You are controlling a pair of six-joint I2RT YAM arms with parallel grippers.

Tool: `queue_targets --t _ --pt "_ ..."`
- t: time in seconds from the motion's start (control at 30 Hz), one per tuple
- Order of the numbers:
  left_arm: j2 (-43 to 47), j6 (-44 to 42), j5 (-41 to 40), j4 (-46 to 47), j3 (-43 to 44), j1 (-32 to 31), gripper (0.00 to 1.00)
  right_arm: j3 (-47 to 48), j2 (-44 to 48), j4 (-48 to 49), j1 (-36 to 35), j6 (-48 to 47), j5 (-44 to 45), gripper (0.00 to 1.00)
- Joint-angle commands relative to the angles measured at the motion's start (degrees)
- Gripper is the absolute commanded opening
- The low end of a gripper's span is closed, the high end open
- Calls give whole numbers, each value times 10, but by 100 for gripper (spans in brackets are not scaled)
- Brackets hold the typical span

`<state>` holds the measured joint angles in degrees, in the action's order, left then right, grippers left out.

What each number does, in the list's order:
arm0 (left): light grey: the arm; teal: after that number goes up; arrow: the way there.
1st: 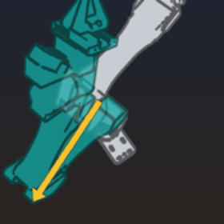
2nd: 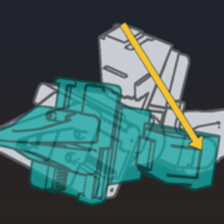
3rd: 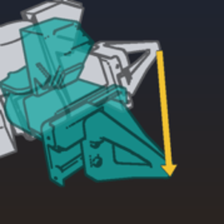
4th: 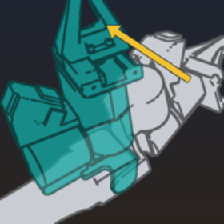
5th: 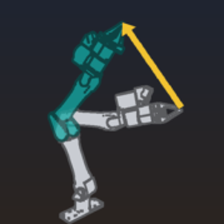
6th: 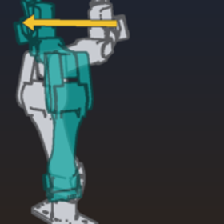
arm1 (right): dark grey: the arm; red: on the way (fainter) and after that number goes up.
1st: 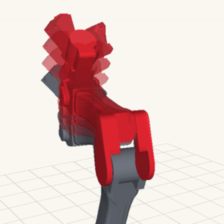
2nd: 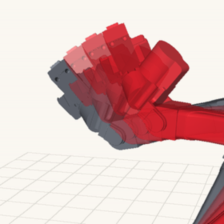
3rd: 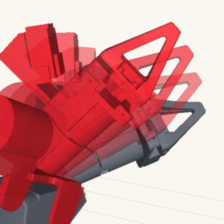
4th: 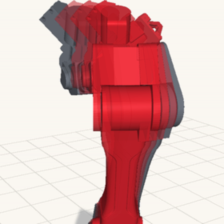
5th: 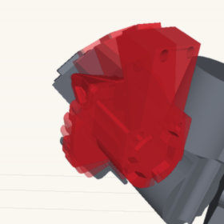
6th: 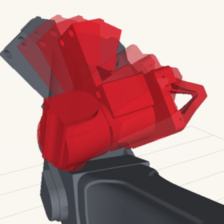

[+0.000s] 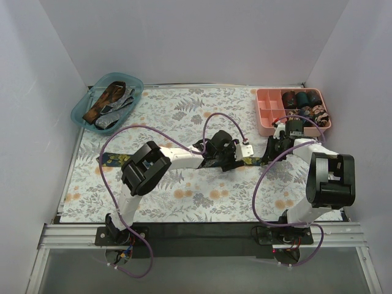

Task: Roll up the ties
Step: Flatten the tie

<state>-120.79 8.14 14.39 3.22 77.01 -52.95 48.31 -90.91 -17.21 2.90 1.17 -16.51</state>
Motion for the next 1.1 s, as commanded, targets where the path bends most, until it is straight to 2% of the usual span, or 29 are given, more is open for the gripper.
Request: queue_targets --t 0.0,0.1,0.27,0.5,0.7,0.77,0.87,1.0,1.07 --pt "4 7 8 -1 21 6 55 22 -12 16 0 -9 -28 20" --pt "4 6 12 -4 17 7 55 24 -15 15 0 -9 -24 16" --pt "22 20 10 -18 12 7 55 30 -15 7 0 -9 -15 2" --pt "70 114 13 -19 18 21 54 34 -15 -5 -1 -9 3 1" --pt "80 196 20 -14 16 27 39 33 -16 -10 -6 -9 16 1" --pt "74 210 14 -13 15 26 29 34 -18 -11 -6 -9 17 1" --pt "57 218 15 -18 14 27 20 37 -16 -12 -8 -9 24 1" --pt "40 231 20 -21 16 28 12 39 -15 -16 -10 -9 33 1" --pt "28 235 22 -23 17 28 12 40 -14 -19 -11 -9 38 1"
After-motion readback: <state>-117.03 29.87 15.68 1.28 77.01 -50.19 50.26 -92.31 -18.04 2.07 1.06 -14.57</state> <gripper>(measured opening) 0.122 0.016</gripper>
